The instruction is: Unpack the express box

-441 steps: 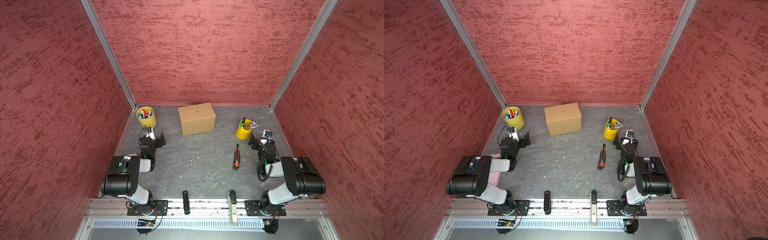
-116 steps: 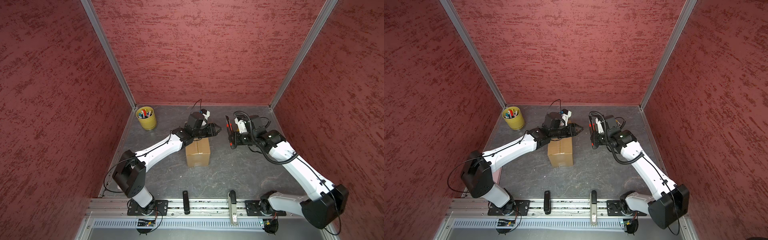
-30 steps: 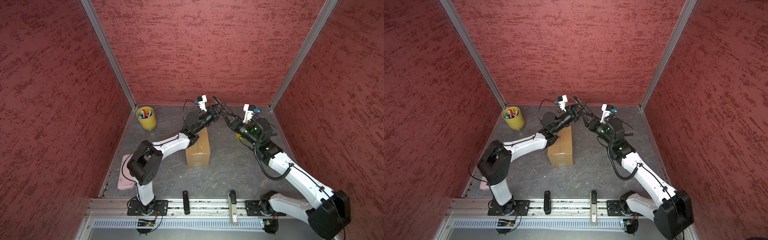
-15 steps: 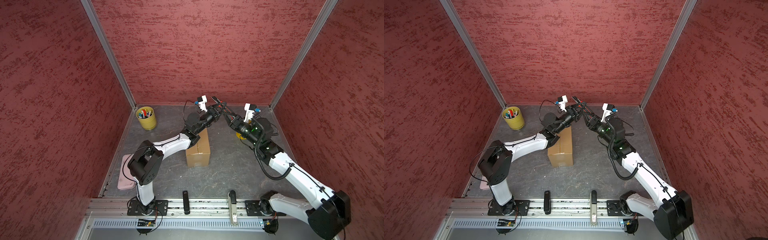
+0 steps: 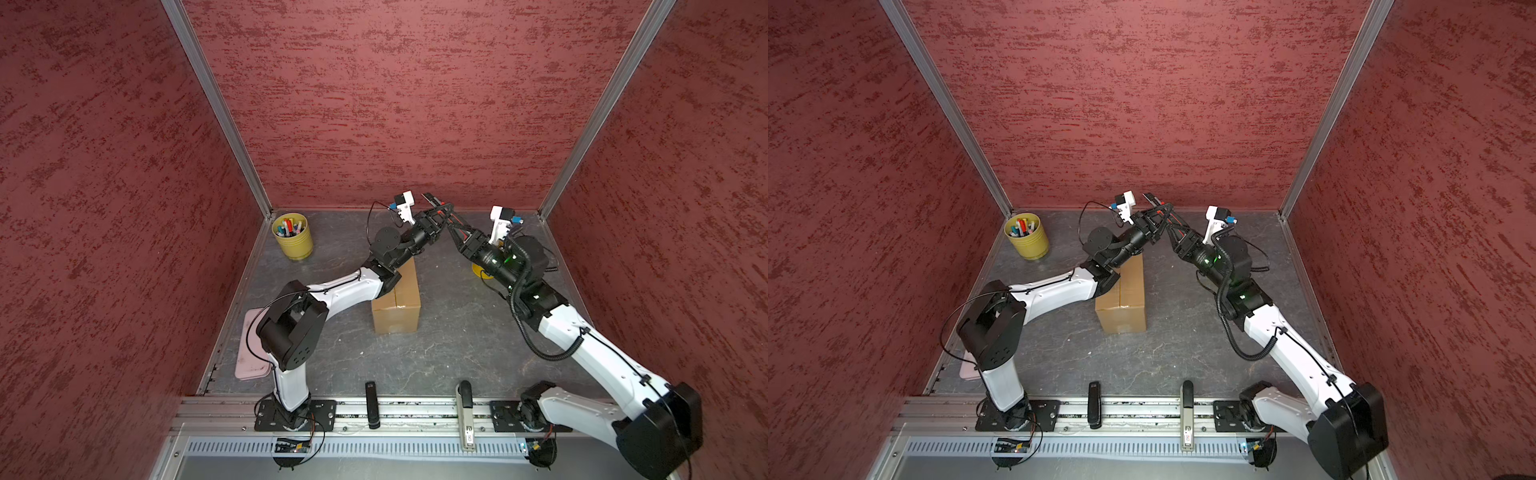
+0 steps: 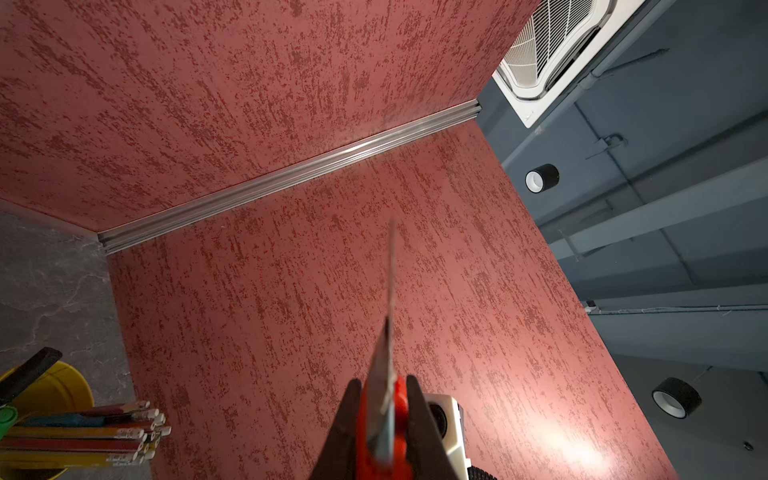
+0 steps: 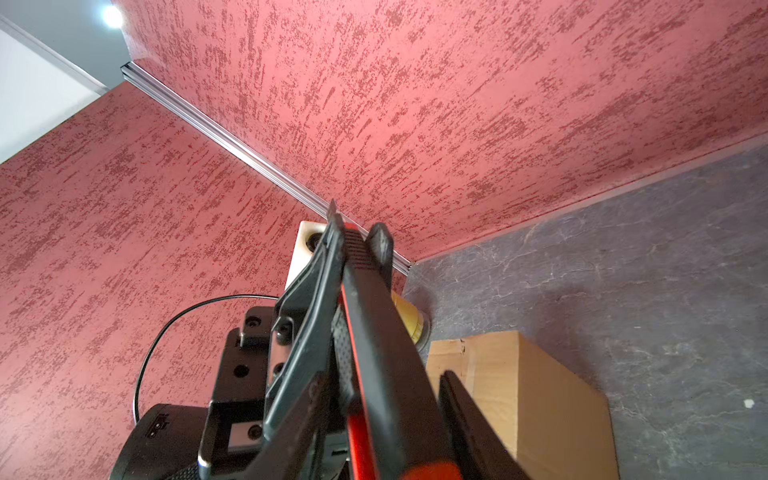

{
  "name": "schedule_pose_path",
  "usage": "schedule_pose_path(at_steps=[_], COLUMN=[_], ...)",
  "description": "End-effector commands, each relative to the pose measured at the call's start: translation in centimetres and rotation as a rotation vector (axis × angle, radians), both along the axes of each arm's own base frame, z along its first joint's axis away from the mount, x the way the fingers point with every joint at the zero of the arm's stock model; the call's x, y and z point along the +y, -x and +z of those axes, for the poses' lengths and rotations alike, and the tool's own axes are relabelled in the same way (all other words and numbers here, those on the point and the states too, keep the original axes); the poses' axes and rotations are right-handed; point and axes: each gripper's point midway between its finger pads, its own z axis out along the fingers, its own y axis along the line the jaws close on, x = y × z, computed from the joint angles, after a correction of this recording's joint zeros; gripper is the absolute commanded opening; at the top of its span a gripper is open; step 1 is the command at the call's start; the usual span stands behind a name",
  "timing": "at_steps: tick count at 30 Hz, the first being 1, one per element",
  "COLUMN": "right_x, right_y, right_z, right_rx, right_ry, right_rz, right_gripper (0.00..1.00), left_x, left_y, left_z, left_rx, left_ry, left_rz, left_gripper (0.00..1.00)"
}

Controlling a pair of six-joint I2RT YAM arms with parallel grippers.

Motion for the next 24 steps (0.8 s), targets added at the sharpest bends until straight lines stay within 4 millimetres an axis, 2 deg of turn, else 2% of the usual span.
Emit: schedule_pose_path(at_steps=[1, 8, 15, 24], right_x=[-0.4, -0.9, -1.0, -1.5], right_y=[1.3, 1.7, 1.8, 2.0], right_z=[7.2, 7.6, 7.9, 7.8], right_rx=[-0.207, -0.224, -0.234, -0.234], right_ry=[-0.094, -0.106, -0.113, -0.098], right_rz=[0.007, -0.004, -0.010, -0.031], right_gripper=[0.46, 0.45, 0.28, 0.12], left_x=[-4.6, -4.9, -5.3, -5.4], left_y=[4.3, 4.6, 4.9, 4.9], left_z=[-3.9, -4.4, -4.9, -5.6], left_rx=[0.010, 0.013, 0.015, 0.026], left_ry=[-0.109, -0.117, -0.128, -0.144], left_rz=[-0.190, -0.198, -0.209, -0.208], left_gripper=[0.00, 0.00, 0.00, 0.00])
